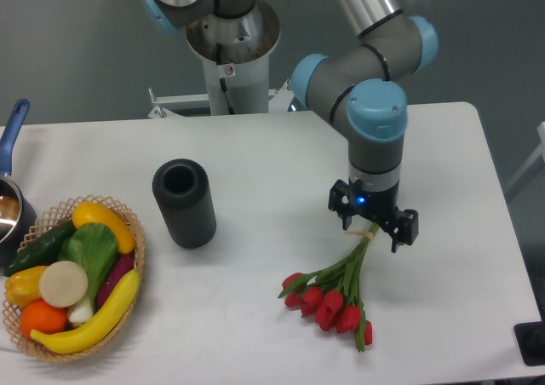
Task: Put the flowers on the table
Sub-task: 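Raise the open gripper up away from the tulips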
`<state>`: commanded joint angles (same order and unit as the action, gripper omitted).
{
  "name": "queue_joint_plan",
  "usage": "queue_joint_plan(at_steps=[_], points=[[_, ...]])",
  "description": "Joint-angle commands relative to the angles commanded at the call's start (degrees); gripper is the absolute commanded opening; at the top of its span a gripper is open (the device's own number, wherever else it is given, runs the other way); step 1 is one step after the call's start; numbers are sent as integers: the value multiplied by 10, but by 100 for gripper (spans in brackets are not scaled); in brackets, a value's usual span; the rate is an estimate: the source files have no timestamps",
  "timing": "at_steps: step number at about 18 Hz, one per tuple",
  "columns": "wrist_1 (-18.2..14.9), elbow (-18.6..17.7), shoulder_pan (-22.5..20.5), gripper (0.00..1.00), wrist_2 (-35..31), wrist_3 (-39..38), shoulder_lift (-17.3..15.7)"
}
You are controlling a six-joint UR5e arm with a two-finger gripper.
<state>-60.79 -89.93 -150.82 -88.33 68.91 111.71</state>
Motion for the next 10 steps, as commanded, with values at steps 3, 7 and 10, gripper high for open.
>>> queue_joint_plan(at_steps=[3, 7, 10], points=[[-28, 16, 0, 100, 1, -1, 4], [-26, 12, 0, 100, 3, -1, 4], [-25, 12, 1, 100, 3, -1, 4]])
